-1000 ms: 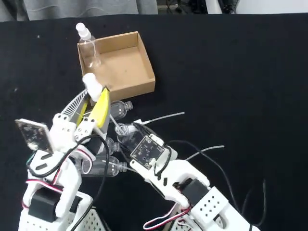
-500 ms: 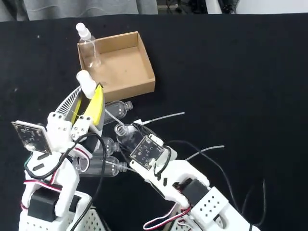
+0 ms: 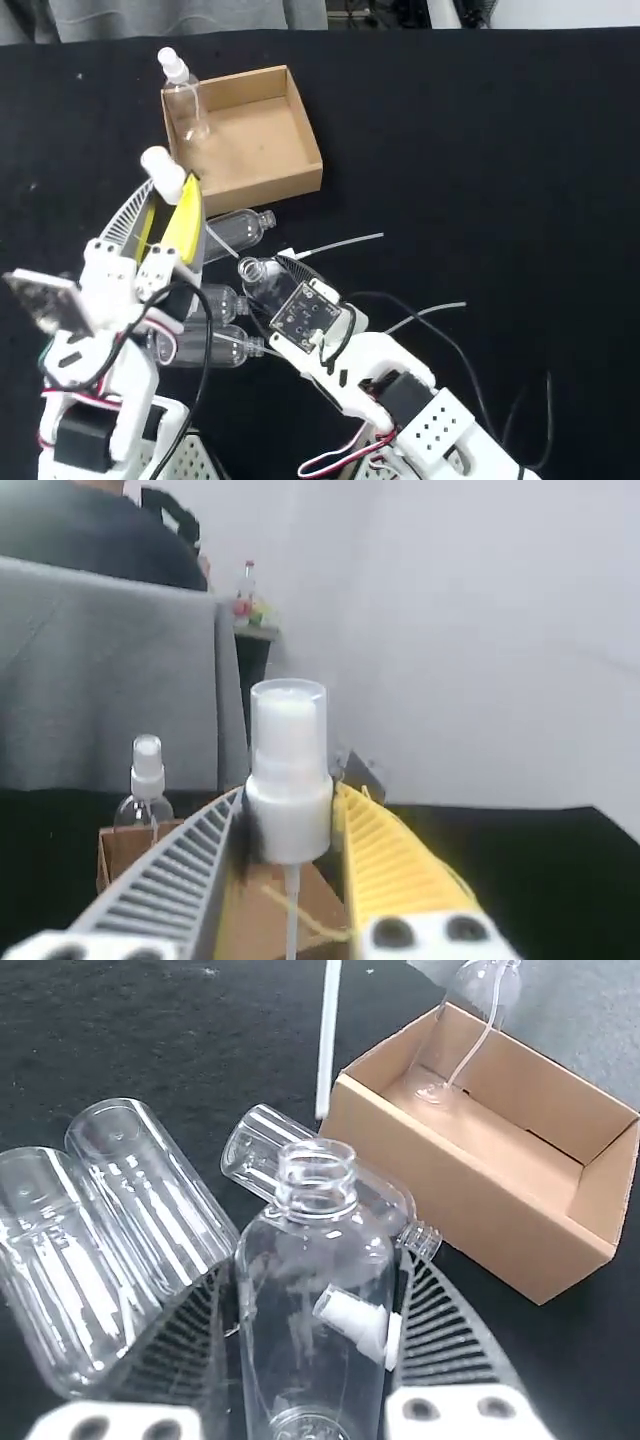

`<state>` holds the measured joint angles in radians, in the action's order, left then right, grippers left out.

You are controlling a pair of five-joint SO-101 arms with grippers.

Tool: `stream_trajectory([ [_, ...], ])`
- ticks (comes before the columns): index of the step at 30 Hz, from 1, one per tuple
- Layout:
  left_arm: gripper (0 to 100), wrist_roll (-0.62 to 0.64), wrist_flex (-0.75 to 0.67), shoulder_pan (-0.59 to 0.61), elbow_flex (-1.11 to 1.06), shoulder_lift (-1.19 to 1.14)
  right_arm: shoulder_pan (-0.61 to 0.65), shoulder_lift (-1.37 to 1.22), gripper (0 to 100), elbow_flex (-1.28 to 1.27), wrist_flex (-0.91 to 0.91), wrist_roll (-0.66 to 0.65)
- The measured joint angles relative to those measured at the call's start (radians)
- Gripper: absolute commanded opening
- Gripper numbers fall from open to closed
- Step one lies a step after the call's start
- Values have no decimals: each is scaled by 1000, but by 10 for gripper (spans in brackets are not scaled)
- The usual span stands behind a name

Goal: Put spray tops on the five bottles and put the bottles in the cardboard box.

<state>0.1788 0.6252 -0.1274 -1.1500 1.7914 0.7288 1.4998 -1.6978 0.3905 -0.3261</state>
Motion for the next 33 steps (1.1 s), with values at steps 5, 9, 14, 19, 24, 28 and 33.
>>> stream_trajectory([
  [5, 30, 0, 0, 0, -23, 26, 0, 0, 85, 0, 0, 0],
  [9, 30, 0, 0, 2, -26, 29, 0, 0, 85, 0, 0, 0],
  [14, 30, -2, 0, 0, -26, 29, 0, 0, 85, 0, 0, 0],
  [19, 30, -2, 9, 0, -25, 29, 0, 0, 85, 0, 0, 0],
  [24, 30, 3, 57, -31, -25, 29, 0, 0, 85, 0, 0, 0],
  [28, 30, 3, 64, -40, -25, 29, 0, 0, 85, 0, 0, 0],
  [33, 30, 3, 64, -38, -25, 29, 0, 0, 85, 0, 0, 0],
])
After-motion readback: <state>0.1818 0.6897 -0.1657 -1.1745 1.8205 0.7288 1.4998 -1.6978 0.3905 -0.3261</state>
